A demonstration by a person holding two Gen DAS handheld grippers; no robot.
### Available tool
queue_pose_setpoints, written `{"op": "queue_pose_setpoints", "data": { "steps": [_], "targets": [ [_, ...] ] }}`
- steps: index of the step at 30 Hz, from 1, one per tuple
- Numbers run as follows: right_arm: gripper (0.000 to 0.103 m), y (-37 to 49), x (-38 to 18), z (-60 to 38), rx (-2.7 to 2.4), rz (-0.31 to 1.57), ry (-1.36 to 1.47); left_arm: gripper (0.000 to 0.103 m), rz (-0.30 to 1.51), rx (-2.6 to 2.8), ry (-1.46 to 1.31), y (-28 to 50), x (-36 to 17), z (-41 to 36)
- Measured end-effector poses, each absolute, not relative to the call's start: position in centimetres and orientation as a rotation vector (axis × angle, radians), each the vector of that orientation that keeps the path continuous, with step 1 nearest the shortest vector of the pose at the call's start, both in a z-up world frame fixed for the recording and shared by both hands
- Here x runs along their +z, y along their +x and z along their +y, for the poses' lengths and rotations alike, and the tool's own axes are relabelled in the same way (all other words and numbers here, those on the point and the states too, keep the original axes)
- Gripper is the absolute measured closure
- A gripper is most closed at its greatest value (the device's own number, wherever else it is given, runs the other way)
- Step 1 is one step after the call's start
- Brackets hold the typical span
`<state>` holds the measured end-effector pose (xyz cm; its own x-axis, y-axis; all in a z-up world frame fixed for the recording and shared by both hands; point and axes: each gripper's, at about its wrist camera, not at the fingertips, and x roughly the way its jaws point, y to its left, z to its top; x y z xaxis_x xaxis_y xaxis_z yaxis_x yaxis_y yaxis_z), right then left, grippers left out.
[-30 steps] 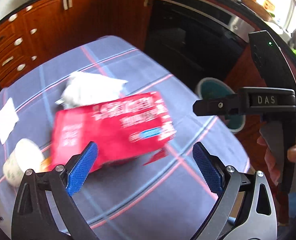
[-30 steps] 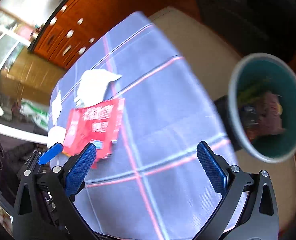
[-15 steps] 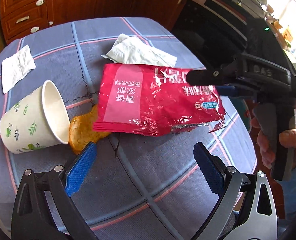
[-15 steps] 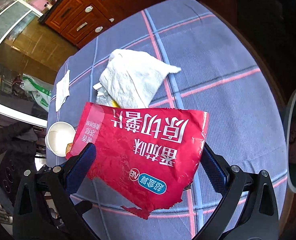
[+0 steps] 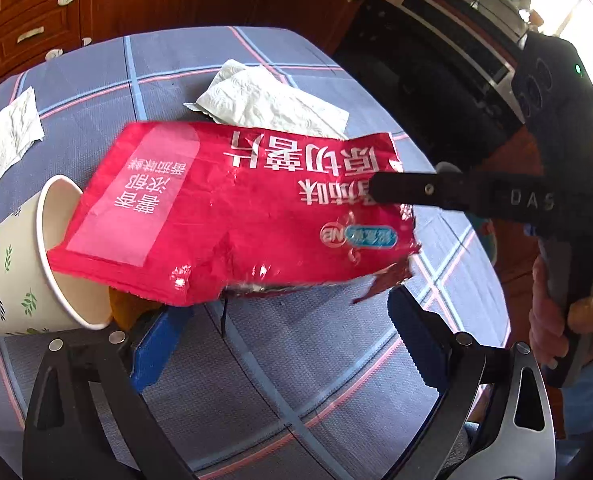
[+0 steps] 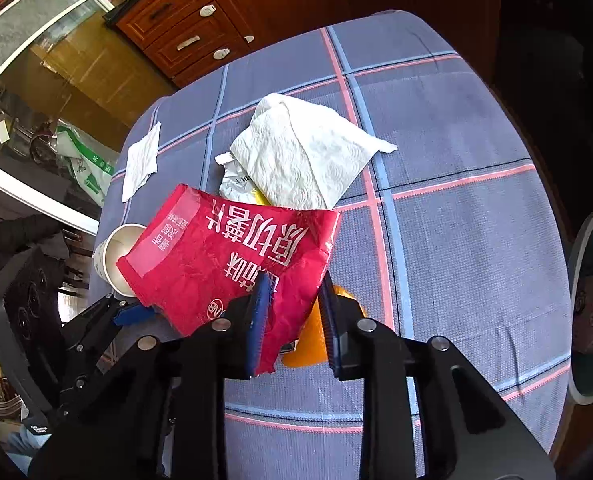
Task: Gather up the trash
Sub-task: 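Return both tools to the table and grasp the red snack bag with the right tool, then pass the red bag to the left tool while the right tool grasps the orange peel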
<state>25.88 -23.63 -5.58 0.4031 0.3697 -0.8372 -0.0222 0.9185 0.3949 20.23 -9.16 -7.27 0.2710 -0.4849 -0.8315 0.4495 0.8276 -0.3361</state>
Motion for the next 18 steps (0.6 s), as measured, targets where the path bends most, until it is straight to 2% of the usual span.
{"op": "queue_pose_setpoints", "data": {
  "steps": [3,14,16,17,18],
  "targets": [
    [0.090,24.9,-5.4,-23.5,0.272,1.136,0.334,0.006,1.129,-0.663,-0.087,19.8,-6.8,-8.5],
    [0.090,20.7,-7.6,-21.4,0.364,1.217,0.353,0.006,1.143,-0.614,-0.191,20.2,-6.6,-7.5],
    [0.087,20.1,-8.2,-21.7,0.371,1.250,0.370,0.006,1.163,-0.570,-0.171,20.7,-7.1,-7.9],
    [0.079,19.9,-8.3,-22.0,0.369,1.263,0.371,0.006,1.176,-0.550,-0.157,20.8,-7.4,-8.2],
    [0.065,19.6,-8.3,-22.4,0.362,1.267,0.372,0.007,1.183,-0.536,-0.145,20.8,-7.6,-8.5]
  ]
}}
